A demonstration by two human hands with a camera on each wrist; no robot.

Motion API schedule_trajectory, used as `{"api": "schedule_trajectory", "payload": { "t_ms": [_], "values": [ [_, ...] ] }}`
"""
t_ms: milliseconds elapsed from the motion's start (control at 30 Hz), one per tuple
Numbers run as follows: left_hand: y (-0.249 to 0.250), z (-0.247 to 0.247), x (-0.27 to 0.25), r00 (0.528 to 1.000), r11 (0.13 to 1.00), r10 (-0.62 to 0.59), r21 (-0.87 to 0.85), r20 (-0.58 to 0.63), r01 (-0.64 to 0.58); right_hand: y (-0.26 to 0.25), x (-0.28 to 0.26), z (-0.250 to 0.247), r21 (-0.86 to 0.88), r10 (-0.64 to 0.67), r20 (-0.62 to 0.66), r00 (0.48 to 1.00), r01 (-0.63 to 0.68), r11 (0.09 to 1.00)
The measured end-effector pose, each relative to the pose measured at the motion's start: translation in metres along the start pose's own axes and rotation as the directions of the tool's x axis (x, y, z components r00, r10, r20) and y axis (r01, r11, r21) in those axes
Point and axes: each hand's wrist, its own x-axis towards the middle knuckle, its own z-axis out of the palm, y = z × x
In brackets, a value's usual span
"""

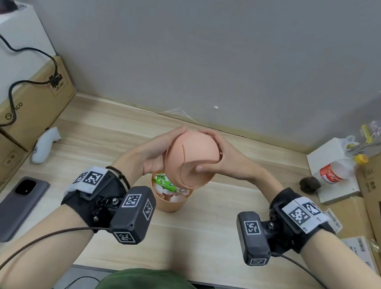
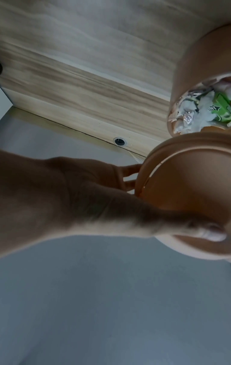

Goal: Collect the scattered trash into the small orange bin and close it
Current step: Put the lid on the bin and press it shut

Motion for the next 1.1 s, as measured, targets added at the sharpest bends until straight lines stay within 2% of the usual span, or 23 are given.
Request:
{"api": "schedule_trajectory", "payload": {
  "t_ms": [67, 167, 233, 300, 367, 500, 633, 733, 833, 933, 1100],
  "values": [
    [-0.004, 0.001, 0.001, 0.999, 0.999, -0.015, 0.031, -0.035, 0.016, 0.002, 0.0, -0.003, -0.009, 0.039, 0.029, 0.999, -0.039, 0.999],
    [-0.011, -0.003, 0.004, 0.979, 0.991, 0.045, 0.131, -0.198, -0.019, 0.014, -0.001, -0.007, 0.069, 0.114, 0.049, 0.992, -0.118, 0.991],
    [-0.021, -0.016, 0.008, 0.922, 0.985, 0.117, 0.163, -0.37, -0.06, 0.027, -0.005, -0.009, 0.148, 0.166, 0.031, 0.986, -0.168, 0.975],
    [-0.036, -0.033, 0.01, 0.834, 0.979, 0.149, 0.2, -0.532, -0.047, 0.043, -0.011, -0.009, 0.229, 0.224, -0.006, 0.975, -0.216, 0.949],
    [-0.056, -0.045, 0.01, 0.799, 0.979, 0.105, 0.204, -0.592, 0.023, 0.061, -0.018, -0.008, 0.286, 0.281, -0.045, 0.959, -0.257, 0.923],
    [-0.089, -0.048, 0.015, 0.819, 0.966, -0.016, 0.202, -0.574, 0.16, 0.097, -0.033, -0.004, 0.341, 0.371, -0.048, 0.927, -0.334, 0.879],
    [-0.096, -0.025, 0.027, 0.819, 0.949, 0.018, 0.268, -0.574, 0.167, 0.122, -0.051, -0.006, 0.361, 0.386, -0.006, 0.923, -0.357, 0.861],
    [-0.097, 0.001, 0.036, 0.851, 0.938, 0.015, 0.303, -0.525, 0.171, 0.134, -0.062, -0.008, 0.363, 0.391, 0.03, 0.92, -0.374, 0.853],
    [-0.099, 0.022, 0.045, 0.89, 0.922, 0.001, 0.344, -0.456, 0.175, 0.143, -0.066, -0.015, 0.403, 0.397, -0.021, 0.917, -0.356, 0.843],
    [-0.102, 0.038, 0.049, 0.941, 0.904, -0.023, 0.394, -0.337, 0.163, 0.147, -0.064, -0.026, 0.403, 0.391, -0.117, 0.913, -0.317, 0.859],
    [-0.101, 0.047, 0.054, 0.972, 0.889, -0.048, 0.434, -0.232, 0.148, 0.141, -0.049, -0.029, 0.237, 0.335, -0.218, 0.917, -0.284, 0.929]
  ]
}}
